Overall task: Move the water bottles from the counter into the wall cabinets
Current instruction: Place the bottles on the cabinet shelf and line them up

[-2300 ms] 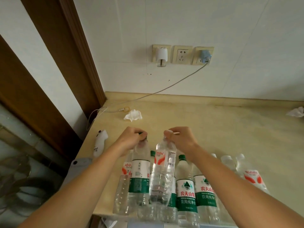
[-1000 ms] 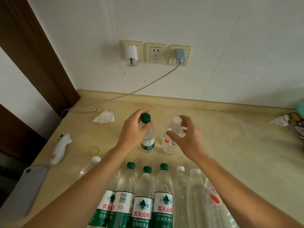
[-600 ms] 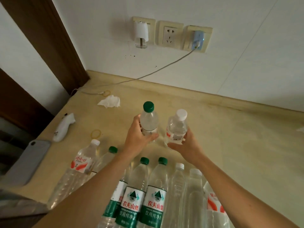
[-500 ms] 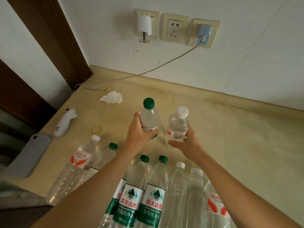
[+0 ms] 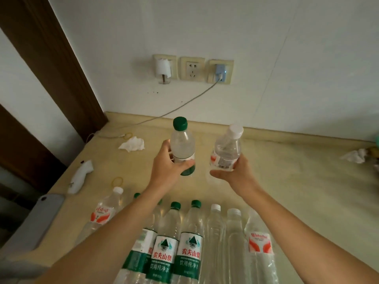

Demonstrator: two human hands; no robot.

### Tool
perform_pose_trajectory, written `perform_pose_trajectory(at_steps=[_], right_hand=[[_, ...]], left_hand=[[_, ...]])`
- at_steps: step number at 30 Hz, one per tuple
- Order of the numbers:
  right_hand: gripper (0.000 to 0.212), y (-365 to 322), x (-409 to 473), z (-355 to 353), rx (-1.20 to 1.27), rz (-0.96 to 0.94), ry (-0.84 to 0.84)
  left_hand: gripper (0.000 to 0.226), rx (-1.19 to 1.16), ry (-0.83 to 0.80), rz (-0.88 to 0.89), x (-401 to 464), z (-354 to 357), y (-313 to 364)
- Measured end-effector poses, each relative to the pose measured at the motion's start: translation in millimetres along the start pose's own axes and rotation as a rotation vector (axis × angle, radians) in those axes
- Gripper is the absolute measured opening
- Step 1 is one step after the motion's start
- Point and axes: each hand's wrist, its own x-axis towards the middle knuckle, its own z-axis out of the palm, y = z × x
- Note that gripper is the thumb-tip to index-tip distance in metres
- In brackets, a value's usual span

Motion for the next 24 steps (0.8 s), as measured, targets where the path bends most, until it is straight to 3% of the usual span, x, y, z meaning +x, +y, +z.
perform_pose_trajectory(at_steps=[10, 19, 24], right_hand=[[0.061, -175, -95, -70, 0.116, -0.280, 0.260], [0.053, -321, -163, -163, 0.068, -0.588, 0.547], [0.053, -400, -190, -222, -0.003, -0.770, 0.696]], left_hand=[[0.068, -0.193, -0.079, 0.383, -29, -30, 186], [0.066, -0.320, -0.101, 0.733, -67, -51, 381], [0.055, -0.423, -0.125, 0.786, -82, -60, 480]])
